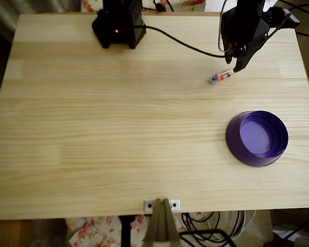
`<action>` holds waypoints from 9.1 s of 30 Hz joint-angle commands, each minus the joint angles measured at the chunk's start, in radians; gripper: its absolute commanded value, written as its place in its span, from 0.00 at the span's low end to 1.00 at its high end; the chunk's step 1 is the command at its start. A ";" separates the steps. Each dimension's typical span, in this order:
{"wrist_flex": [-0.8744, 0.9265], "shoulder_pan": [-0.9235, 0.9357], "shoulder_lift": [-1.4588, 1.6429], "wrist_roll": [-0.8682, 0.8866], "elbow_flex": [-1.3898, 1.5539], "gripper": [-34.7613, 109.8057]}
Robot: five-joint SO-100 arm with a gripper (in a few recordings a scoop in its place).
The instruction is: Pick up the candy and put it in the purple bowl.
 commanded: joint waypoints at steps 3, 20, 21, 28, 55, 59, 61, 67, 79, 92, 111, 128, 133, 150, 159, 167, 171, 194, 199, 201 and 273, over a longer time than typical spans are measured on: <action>-0.023 -0.005 0.014 -0.002 -0.055 0.33; -0.127 -0.037 0.009 0.067 0.066 0.32; -0.129 -0.040 0.011 0.072 0.071 0.32; -0.158 -0.031 -0.012 0.066 0.081 0.32; -0.166 -0.021 0.206 0.252 0.084 0.24; -0.236 -0.002 0.273 0.302 0.104 0.24; -0.273 0.009 0.285 0.319 0.101 0.24; -0.308 0.058 0.250 0.337 0.003 0.24; -0.443 0.195 0.172 0.397 -0.127 0.24; -0.540 0.310 0.086 0.430 -0.158 0.24; -0.569 0.296 -0.041 0.423 -0.268 0.27; -0.598 0.281 -0.044 0.405 -0.275 0.32; -0.614 0.281 -0.038 0.420 -0.253 0.30; -0.557 0.322 0.195 0.529 0.014 0.24; -0.595 0.382 0.390 0.618 0.222 0.24; -0.565 0.446 0.604 0.660 0.420 0.24; -0.508 0.491 0.692 0.663 0.477 0.24; -0.397 0.922 0.779 0.586 0.684 0.24; -0.534 0.966 0.781 0.612 0.796 0.24; -0.549 0.973 0.755 0.606 0.790 0.24; -0.049 1.203 1.809 0.638 1.301 0.24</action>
